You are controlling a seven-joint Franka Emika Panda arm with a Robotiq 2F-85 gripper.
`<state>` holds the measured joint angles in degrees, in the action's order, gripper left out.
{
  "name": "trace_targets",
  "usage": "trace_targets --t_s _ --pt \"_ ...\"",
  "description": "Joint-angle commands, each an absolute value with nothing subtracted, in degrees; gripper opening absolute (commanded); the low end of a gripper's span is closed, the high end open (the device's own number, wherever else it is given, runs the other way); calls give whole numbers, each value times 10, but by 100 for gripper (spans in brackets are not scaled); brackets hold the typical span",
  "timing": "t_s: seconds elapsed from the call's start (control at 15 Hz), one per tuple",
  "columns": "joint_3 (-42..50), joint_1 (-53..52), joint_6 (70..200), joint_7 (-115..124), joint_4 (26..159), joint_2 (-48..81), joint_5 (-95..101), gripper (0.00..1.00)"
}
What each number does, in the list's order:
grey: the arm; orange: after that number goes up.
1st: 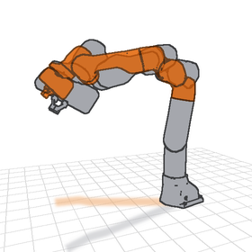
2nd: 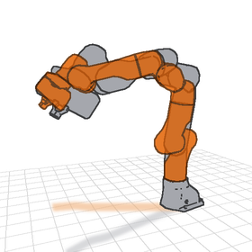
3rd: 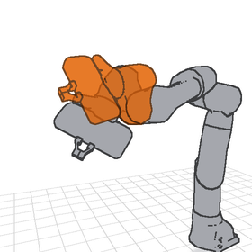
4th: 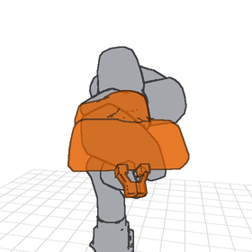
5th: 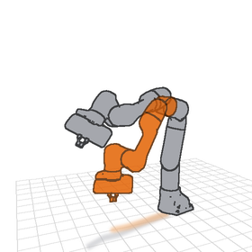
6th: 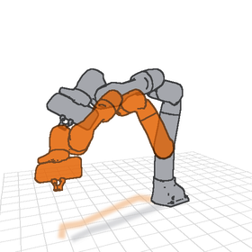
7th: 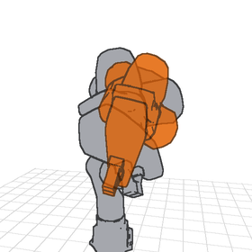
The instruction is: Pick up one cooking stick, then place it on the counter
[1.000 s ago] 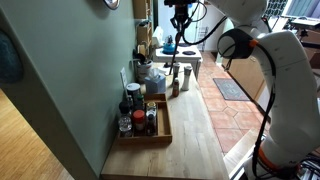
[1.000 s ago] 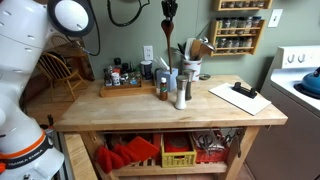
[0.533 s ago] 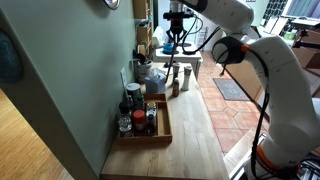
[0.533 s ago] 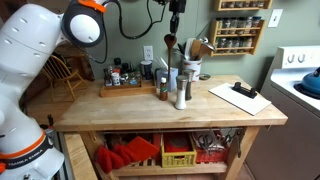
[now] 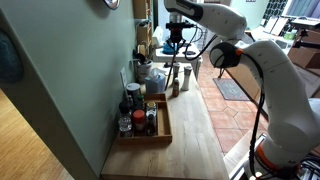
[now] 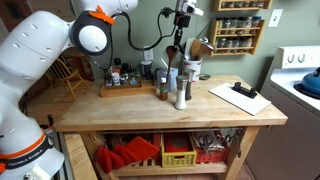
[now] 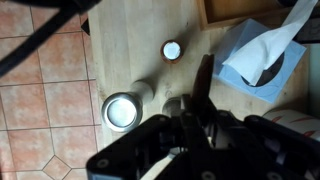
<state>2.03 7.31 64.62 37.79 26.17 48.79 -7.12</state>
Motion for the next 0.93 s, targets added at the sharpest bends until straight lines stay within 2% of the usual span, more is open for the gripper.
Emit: trace_targets --t_s 0.0,0.87 --pt "0 94 666 334 245 510 -102 3" --pt "-26 98 707 182 250 568 -127 3"
